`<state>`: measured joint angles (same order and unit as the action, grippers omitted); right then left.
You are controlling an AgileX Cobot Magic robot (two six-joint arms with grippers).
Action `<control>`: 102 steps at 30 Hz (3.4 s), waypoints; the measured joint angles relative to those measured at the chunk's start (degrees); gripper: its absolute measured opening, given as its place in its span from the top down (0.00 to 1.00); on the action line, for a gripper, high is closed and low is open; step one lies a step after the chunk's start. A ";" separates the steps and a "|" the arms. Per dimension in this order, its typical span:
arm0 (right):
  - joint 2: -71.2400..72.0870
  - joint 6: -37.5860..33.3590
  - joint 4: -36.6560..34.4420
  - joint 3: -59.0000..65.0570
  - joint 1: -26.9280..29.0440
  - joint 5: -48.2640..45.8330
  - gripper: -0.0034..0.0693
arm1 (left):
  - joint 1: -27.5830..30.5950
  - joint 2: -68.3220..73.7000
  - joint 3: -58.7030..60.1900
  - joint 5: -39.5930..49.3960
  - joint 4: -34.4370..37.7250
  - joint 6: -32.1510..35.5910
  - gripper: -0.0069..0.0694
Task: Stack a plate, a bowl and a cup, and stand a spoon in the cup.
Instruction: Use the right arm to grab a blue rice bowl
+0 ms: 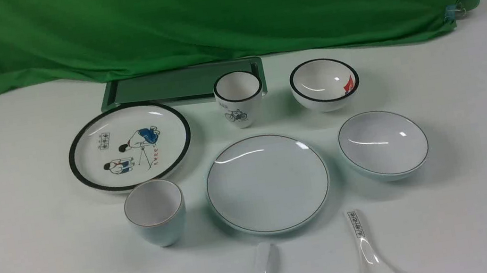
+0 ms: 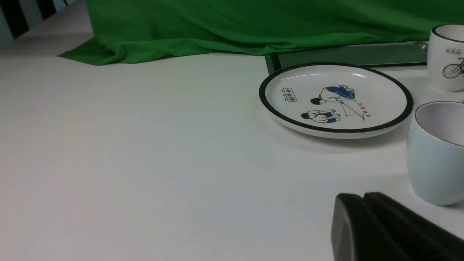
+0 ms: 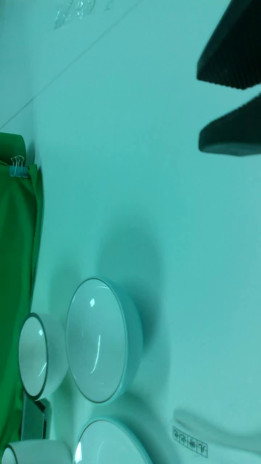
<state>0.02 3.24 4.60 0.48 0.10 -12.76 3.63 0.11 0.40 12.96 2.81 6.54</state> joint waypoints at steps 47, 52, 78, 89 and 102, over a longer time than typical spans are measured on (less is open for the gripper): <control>0.00 58.91 -14.81 0.00 0.00 -0.26 0.62 | 0.00 0.00 0.00 -12.96 45.81 -34.56 0.95; 0.00 50.11 -15.05 0.00 0.00 0.10 0.62 | 0.00 0.00 -0.73 -11.90 44.01 -32.89 0.95; -47.10 -18.25 -15.15 -45.17 -3.19 -23.79 0.94 | -13.42 57.12 -55.02 43.97 8.48 10.12 0.95; -78.95 -18.88 -14.72 -61.68 -10.54 -32.58 0.94 | -37.08 72.45 -66.08 43.31 -2.03 7.39 0.95; -98.63 -11.99 -14.77 -66.33 -9.12 -19.26 0.34 | -37.88 72.92 -67.46 40.86 -3.98 7.26 0.95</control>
<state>-98.61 -8.75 -10.18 -65.85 -9.02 -32.01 -34.25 73.04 -67.07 53.82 -1.17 13.79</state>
